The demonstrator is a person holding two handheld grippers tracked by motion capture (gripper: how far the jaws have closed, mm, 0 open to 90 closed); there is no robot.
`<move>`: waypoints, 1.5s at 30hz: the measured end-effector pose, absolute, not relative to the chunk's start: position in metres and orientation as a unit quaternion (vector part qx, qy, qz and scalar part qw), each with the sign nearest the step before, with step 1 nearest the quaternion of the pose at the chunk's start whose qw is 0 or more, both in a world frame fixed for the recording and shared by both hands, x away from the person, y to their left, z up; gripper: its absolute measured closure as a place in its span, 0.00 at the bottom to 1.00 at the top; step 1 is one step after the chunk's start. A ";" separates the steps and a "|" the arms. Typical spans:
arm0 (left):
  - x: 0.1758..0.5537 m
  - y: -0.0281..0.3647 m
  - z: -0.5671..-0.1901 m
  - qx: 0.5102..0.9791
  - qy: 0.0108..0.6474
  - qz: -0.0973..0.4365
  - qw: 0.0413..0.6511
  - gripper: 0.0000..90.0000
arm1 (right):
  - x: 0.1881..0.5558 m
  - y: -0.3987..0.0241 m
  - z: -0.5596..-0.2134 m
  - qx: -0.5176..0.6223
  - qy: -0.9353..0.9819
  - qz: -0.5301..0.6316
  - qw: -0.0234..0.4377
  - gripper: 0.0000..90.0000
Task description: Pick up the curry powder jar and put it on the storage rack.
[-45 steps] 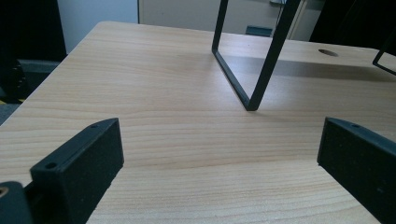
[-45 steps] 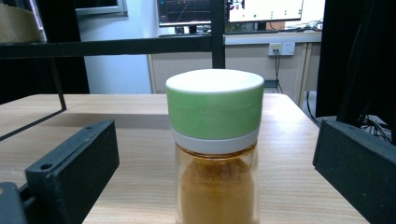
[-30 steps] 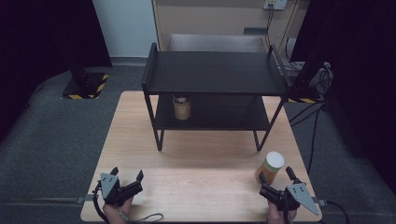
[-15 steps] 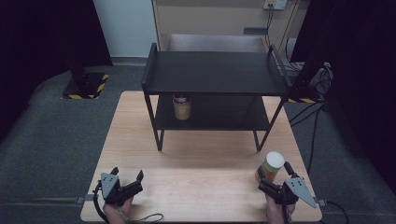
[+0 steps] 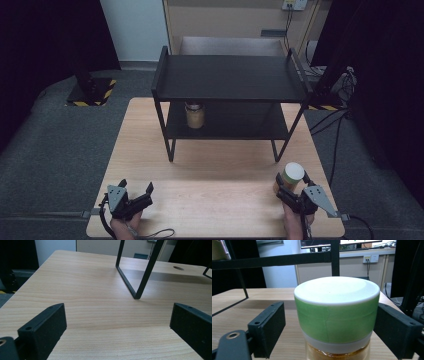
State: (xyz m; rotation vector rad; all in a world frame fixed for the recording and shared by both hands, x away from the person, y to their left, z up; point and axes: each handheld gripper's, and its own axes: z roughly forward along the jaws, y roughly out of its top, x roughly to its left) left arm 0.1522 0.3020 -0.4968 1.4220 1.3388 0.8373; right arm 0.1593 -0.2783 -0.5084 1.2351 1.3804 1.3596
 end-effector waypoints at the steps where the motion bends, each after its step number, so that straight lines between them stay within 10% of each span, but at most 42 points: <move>1: 0.152 0.302 -0.497 0.585 0.550 0.344 0.487 0.00 | 0.159 -0.278 -0.508 0.491 0.548 0.539 0.410 0.18; 17: 0.152 0.302 -0.497 0.586 0.549 0.345 0.486 0.00 | 0.160 -0.279 -0.506 0.495 0.545 0.537 0.412 0.36; 45: 0.152 0.299 -0.496 0.587 0.551 0.348 0.481 0.00 | 0.159 -0.276 -0.498 0.503 0.541 0.534 0.411 0.37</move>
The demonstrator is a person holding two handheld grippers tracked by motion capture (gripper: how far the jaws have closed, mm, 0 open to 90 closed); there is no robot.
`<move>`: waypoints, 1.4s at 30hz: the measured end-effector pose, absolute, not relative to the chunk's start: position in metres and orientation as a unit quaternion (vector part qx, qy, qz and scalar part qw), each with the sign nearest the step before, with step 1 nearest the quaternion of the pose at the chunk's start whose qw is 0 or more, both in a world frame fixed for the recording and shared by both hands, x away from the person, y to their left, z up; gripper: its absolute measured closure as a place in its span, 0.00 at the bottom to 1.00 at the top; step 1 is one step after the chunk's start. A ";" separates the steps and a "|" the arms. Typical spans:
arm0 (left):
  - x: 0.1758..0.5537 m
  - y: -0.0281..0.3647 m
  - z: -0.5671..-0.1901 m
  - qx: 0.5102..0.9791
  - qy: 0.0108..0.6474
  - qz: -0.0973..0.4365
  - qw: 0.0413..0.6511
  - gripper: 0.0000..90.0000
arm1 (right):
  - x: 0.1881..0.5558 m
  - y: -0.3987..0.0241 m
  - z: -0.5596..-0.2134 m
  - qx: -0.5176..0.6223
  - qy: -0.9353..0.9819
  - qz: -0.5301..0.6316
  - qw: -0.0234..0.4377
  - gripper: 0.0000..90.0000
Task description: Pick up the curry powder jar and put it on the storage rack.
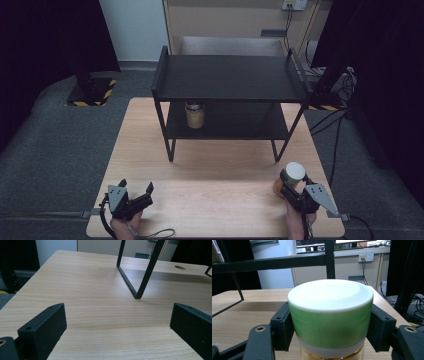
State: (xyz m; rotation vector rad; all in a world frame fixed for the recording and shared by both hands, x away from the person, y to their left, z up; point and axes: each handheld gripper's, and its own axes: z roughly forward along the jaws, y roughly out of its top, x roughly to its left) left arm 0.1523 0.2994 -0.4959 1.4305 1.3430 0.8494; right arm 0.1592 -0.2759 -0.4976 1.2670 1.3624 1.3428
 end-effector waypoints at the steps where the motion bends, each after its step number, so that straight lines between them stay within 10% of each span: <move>1: 0.152 0.299 -0.496 0.587 0.550 0.348 0.480 0.00 | 0.160 -0.276 -0.496 0.502 0.542 0.534 0.412 0.37; 42: 0.152 0.304 -0.498 0.587 0.546 0.340 0.492 0.00 | 0.207 -0.267 -0.397 0.461 0.566 0.577 0.367 0.37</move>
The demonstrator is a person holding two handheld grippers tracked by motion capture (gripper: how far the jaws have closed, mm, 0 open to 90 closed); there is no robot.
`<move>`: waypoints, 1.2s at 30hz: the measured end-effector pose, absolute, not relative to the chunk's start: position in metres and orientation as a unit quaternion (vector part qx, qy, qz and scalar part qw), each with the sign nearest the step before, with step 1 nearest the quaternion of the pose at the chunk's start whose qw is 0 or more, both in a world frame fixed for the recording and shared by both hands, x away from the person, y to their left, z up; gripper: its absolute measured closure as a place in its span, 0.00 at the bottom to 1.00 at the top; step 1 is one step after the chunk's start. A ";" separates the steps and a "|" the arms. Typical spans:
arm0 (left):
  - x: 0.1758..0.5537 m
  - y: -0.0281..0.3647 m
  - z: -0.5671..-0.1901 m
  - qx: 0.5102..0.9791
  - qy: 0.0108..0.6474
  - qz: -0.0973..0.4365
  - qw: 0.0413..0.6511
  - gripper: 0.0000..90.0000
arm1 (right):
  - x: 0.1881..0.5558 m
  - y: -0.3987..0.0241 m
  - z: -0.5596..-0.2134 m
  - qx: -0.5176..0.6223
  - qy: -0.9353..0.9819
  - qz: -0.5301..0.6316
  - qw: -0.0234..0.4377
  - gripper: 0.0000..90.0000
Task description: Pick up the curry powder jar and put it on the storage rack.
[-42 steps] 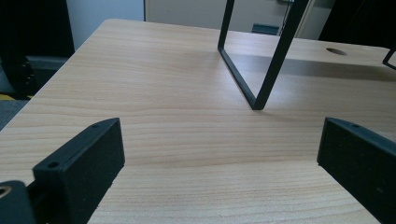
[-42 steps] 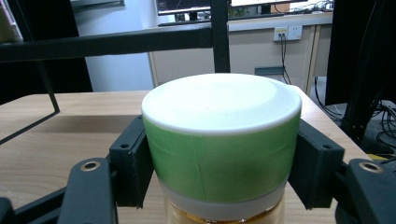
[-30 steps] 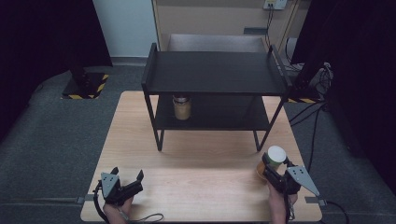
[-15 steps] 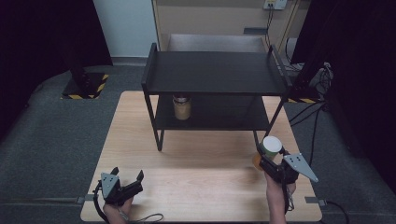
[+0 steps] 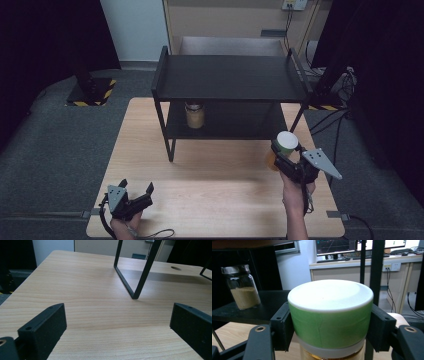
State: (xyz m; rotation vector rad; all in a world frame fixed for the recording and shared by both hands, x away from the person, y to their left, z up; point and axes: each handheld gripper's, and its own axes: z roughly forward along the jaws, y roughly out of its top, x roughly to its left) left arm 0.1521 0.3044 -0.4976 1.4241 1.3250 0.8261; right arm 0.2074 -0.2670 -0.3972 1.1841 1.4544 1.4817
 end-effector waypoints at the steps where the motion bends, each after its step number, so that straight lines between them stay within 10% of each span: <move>1: 0.152 0.304 -0.498 0.587 0.546 0.340 0.492 0.00 | 0.209 -0.267 -0.395 0.460 0.566 0.578 0.366 0.37; 36: 0.152 0.308 -0.499 0.586 0.544 0.334 0.499 0.00 | 0.254 -0.267 -0.349 0.439 0.571 0.607 0.336 0.37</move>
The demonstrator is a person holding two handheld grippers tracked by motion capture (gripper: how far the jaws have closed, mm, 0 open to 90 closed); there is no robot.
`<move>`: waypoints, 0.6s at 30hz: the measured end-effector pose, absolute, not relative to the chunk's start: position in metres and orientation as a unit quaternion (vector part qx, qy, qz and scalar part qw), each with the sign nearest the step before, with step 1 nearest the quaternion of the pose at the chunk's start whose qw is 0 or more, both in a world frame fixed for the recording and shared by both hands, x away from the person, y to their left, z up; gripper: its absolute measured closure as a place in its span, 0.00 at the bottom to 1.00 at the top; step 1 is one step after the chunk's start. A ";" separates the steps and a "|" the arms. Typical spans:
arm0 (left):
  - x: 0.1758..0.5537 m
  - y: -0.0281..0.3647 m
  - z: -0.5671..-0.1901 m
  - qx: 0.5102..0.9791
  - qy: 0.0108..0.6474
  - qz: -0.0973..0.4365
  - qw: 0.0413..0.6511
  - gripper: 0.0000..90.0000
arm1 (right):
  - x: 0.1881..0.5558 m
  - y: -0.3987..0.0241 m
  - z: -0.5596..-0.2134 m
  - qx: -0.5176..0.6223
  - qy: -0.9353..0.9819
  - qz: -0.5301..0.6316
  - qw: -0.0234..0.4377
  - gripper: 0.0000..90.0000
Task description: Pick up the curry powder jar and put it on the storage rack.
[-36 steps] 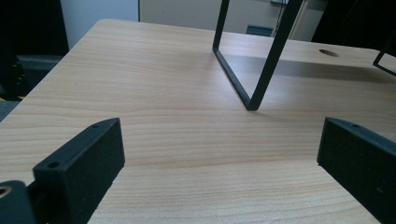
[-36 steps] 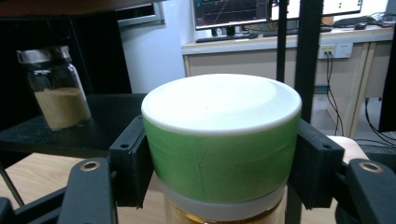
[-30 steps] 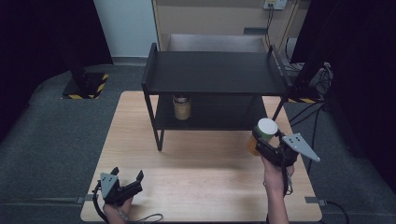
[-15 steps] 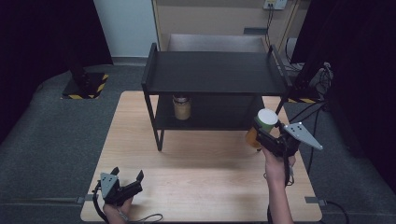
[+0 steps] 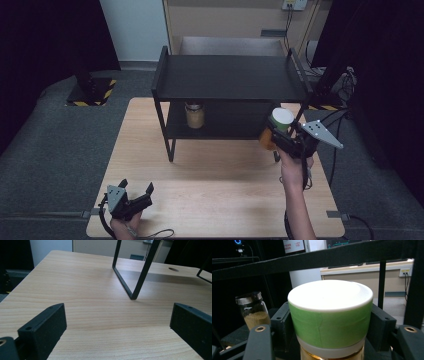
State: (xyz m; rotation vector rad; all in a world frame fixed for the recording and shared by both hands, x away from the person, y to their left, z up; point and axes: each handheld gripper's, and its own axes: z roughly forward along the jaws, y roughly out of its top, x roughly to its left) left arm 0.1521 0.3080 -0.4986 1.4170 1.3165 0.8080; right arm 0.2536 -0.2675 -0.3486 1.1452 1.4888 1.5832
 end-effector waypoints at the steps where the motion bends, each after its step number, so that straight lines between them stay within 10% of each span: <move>1: 0.152 0.308 -0.499 0.586 0.544 0.334 0.499 0.00 | 0.256 -0.267 -0.347 0.438 0.571 0.607 0.336 0.37; 18: 0.152 0.308 -0.498 0.587 0.544 0.334 0.498 0.00 | 0.276 -0.261 -0.345 0.453 0.575 0.599 0.324 0.37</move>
